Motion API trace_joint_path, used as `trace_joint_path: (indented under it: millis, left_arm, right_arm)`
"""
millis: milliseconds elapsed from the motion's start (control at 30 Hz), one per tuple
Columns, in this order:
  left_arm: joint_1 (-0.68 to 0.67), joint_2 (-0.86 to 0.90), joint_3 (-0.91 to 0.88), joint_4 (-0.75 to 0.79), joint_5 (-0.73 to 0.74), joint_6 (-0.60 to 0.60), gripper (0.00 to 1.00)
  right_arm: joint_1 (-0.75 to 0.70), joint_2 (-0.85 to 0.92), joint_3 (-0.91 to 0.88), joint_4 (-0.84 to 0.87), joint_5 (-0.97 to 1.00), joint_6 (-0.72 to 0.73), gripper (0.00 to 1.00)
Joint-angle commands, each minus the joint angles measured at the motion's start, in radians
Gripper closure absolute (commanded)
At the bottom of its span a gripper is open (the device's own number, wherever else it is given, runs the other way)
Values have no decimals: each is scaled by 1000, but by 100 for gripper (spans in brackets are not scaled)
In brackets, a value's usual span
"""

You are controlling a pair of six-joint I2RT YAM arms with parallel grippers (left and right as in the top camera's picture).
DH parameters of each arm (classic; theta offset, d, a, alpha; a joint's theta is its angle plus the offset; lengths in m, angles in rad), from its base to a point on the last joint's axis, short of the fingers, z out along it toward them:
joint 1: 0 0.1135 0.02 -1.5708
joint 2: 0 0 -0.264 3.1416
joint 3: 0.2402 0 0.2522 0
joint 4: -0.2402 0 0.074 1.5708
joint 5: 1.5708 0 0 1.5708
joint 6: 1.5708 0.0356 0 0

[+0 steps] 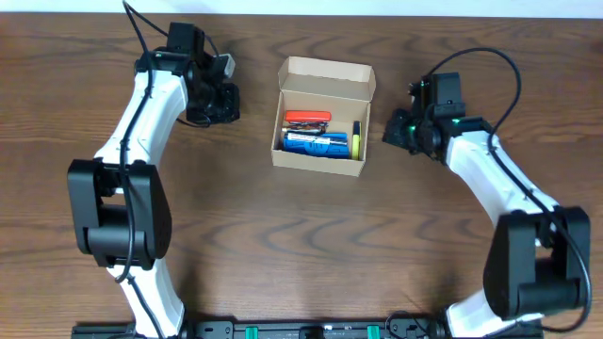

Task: Pack container
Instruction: 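Move both grippers to the box's upright lid flaps, then push the lid flaps down toward the box with both grippers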

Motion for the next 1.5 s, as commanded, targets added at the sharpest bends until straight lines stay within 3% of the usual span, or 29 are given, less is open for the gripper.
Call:
trace_joint_path:
  millis: [0,367,800,1100,1467]
  left_arm:
    - [2,6,-6,-8,29,-8,94]
    - [2,6,-6,-33,105,-8,94]
    - [3,6,-6,-15,85,-45,94]
    - [3,16,-6,229,70,-236,94]
    - [16,187,5,422,274,-392,94]
  right_arm:
    - [7,45,0,48,-63,41,99]
    - [66,90,0,243,-105,63,99]
    - [66,89,0,268,-98,64,99]
    - [13,90,0,312,-71,148,99]
    - [-7,154,3,440,-56,261,98]
